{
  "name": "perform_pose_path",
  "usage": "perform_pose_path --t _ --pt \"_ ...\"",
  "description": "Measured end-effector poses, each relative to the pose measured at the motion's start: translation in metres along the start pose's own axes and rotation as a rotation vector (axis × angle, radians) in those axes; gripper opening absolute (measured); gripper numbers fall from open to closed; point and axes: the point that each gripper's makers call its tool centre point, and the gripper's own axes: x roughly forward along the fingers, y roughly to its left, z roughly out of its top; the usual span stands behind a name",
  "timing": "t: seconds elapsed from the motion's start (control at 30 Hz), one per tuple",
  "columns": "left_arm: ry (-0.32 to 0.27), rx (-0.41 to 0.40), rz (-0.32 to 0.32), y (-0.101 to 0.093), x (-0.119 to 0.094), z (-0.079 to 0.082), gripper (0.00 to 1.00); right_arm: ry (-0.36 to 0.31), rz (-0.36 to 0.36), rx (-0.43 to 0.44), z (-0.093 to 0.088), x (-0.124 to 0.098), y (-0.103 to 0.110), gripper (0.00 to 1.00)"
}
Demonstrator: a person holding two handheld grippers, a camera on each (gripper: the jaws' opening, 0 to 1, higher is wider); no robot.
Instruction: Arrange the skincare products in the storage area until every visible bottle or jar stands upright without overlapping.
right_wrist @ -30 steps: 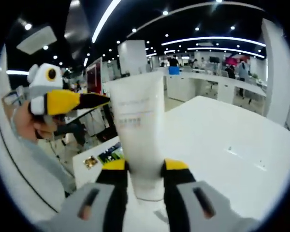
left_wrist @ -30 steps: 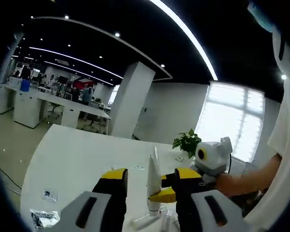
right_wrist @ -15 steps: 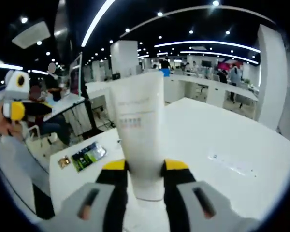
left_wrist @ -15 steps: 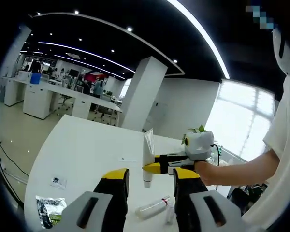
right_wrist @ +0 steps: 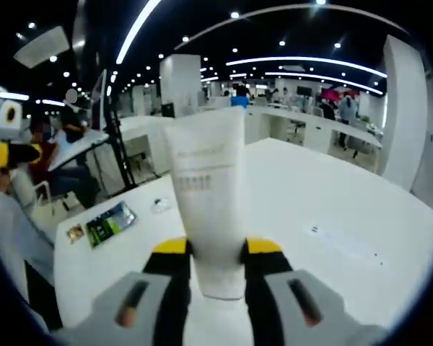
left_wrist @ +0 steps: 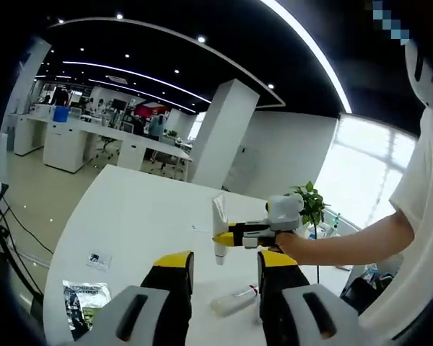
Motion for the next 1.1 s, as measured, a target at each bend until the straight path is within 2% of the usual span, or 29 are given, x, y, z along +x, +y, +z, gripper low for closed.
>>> perform_pose_path --t 0.07,0.3,0.67,1.1 --pt "0.01 0.006 -0.001 -0.002 -0.002 -0.002 0.35 -0.002 -0.002 0.016 -0.002 0.004 -0.003 0.25" --pt "0.008 0.001 0.023 -0.001 -0.01 -0.004 0.35 0.019 -0.021 -0.022 -0.012 0.016 -0.017 0.25" --pt "0.021 0.001 0.061 -0.001 -0.018 -0.011 0.34 0.016 -0.055 0.0 -0.02 0.025 -0.046 0.26" --pt "0.035 0.016 0.06 -0.007 -0.012 -0.013 0.33 0.041 -0.044 -0.035 -0.037 0.031 -0.057 0.26"
